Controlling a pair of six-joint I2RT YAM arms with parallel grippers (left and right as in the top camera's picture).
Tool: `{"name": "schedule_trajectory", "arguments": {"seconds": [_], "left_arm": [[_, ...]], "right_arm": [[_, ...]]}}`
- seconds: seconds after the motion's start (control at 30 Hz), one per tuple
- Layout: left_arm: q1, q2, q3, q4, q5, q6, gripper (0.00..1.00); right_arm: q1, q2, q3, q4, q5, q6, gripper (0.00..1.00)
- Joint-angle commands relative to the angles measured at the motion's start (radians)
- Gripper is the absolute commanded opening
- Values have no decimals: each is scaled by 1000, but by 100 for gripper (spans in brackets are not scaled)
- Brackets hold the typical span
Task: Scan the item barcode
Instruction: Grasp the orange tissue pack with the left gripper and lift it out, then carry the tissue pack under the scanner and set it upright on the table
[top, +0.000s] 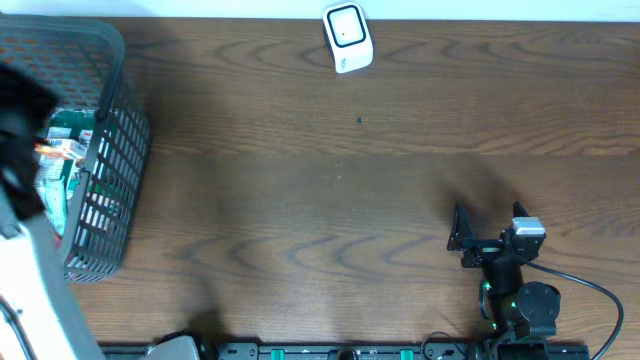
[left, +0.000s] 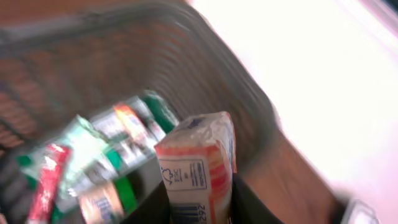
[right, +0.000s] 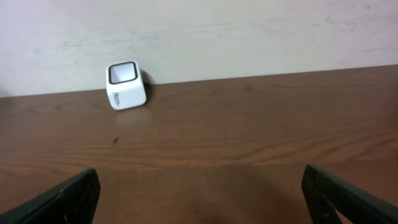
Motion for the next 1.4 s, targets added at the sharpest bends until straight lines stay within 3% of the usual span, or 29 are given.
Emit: {"name": "schedule_trajectory", "arguments": {"seconds": [0.0,0.17,0.3,0.5,0.87,1.37], "left_arm": [[-216,-17,6,-72,5,32,27],[-568,47,-40,-175,5,22,27],[-776,172,-122,-161,5,-7,27],[-941,403,-154,-141,5,-41,27],[-1066,726,-154,29,5,-40,27],[-1098,801,-160,198,-54,-28,28]], "right_arm": [[8,-4,-2,-3,-4,14,99],[8,-4,-2,-3,-4,14,99],[8,-4,-2,-3,-4,15,99],[8,-4,-2,-3,-4,14,99],[8,-4,-2,-3,-4,14,99],[8,-4,-2,-3,-4,14,99]]}}
